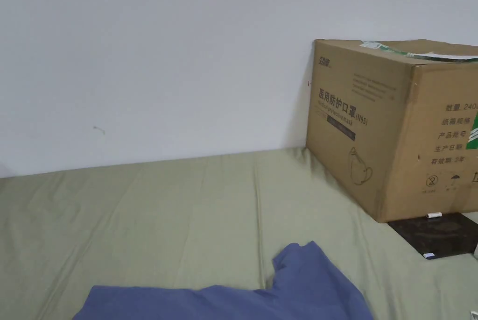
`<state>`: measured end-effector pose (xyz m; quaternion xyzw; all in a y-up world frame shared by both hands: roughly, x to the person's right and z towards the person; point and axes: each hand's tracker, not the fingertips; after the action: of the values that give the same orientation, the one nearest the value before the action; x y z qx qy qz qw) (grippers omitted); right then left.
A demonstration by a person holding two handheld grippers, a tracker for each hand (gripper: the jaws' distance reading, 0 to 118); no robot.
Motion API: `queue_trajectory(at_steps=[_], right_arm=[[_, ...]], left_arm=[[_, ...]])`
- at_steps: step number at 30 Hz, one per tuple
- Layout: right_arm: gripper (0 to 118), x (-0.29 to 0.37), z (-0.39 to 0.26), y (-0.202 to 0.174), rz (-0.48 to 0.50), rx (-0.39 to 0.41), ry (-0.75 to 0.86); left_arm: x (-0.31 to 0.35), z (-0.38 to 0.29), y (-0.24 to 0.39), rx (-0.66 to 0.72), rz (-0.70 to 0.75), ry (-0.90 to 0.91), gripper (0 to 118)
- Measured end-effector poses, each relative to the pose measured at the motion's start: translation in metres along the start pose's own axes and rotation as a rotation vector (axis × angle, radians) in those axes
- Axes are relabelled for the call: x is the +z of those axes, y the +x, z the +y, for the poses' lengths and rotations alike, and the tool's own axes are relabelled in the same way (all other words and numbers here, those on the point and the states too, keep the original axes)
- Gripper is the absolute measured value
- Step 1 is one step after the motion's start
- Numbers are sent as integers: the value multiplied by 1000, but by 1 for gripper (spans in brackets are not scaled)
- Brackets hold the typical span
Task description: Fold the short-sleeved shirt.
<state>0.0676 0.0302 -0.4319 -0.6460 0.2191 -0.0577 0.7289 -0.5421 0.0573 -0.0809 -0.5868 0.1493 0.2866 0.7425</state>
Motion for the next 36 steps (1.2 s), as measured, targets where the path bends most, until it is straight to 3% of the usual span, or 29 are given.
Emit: queue_trajectory(at_steps=[4,5,6,8,11,13,15,18,19,20,21,22,23,26,34,35,36], right_arm=[[1,4,-5,-11,-39,22,30],[11,7,-6,-17,-70,43,46],[36,8,-7,-24,-139,77,57],[101,17,-11,-37,-186,155,95],[104,45,-14,-68,-178,279,246],[104,67,-13,-93,-137,288,386],[104,85,-11,-112,-58,247,544],[100,101,-5,-139,88,194,740],[91,104,-5,-145,130,185,795],[64,106,-3,-152,184,182,856],[29,106,-1,-159,226,176,889],[1,103,4,-162,239,170,905],[1,100,9,-167,240,152,902],[0,88,27,-170,318,156,855],[0,49,60,-175,272,212,749],[0,43,64,-175,253,216,729],[0,37,67,-174,236,217,715]], left_arm=[[5,-3,2,-1,-24,21,1],[8,-5,3,-6,-36,43,10],[11,-6,4,-10,-29,63,34],[19,-6,6,-2,-49,90,108],[47,0,18,18,-122,232,109],[81,6,43,-97,-103,505,109],[104,13,67,-159,-82,695,109],[118,29,95,-194,-106,830,106],[120,34,101,-202,-124,855,97],[121,40,108,-210,-142,879,70],[115,51,107,-217,-169,878,38],[112,62,110,-213,-171,860,3],[108,75,114,-205,-158,847,0],[96,134,109,-174,-168,791,0],[-16,341,73,-221,-126,297,0],[-30,354,72,-221,-87,279,17],[-46,364,71,-235,-45,273,62]])
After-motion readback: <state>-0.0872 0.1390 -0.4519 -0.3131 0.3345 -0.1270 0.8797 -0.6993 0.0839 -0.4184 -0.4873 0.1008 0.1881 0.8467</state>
